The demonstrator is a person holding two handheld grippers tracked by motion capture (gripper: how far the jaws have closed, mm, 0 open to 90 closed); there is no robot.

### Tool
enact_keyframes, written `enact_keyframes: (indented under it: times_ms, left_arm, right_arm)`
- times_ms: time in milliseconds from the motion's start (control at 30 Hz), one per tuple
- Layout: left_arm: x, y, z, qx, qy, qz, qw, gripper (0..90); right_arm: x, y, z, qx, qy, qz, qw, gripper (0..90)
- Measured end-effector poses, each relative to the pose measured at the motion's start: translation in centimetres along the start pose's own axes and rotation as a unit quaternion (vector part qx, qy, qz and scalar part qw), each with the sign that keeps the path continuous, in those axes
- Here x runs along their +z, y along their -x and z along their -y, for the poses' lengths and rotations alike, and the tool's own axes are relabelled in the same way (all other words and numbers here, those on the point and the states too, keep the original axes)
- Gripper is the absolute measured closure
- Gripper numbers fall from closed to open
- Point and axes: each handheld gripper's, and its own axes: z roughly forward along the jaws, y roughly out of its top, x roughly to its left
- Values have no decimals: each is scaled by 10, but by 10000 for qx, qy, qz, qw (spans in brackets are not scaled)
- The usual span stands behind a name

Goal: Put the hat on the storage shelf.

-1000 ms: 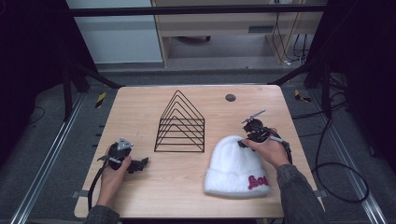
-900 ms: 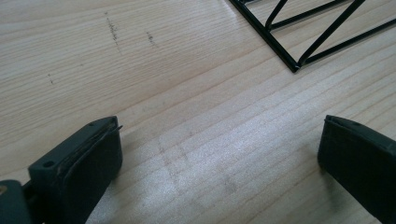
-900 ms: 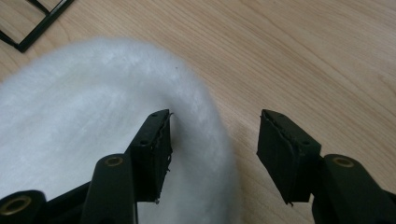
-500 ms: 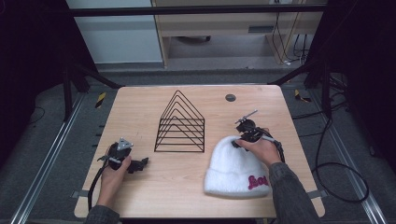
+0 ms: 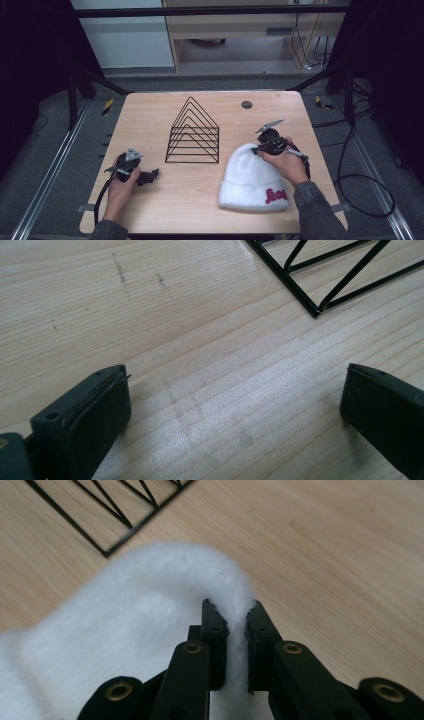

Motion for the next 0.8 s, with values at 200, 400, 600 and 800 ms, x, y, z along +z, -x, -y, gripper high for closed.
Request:
enact_keyframes:
  times_ms: [200, 400, 600, 800]
  left_arm:
    - [0, 0, 0, 12, 4, -12, 10000, 0]
    - [-1, 3, -1, 141, 16, 82, 9999, 22]
    - [-29, 6, -12, -12, 518, 114, 9986, 53]
    - [-60, 9, -33, 6, 1081, 147, 9940, 50]
  right_arm:
    - [-51, -19, 7, -292, 912, 8, 9954, 827]
    - [-94, -36, 17, -398, 1620, -39, 9860, 830]
    - [-137, -56, 13, -707, 2165, -43, 9737, 831]
    - [-161, -61, -4, -920, 2359, 162, 9673, 831]
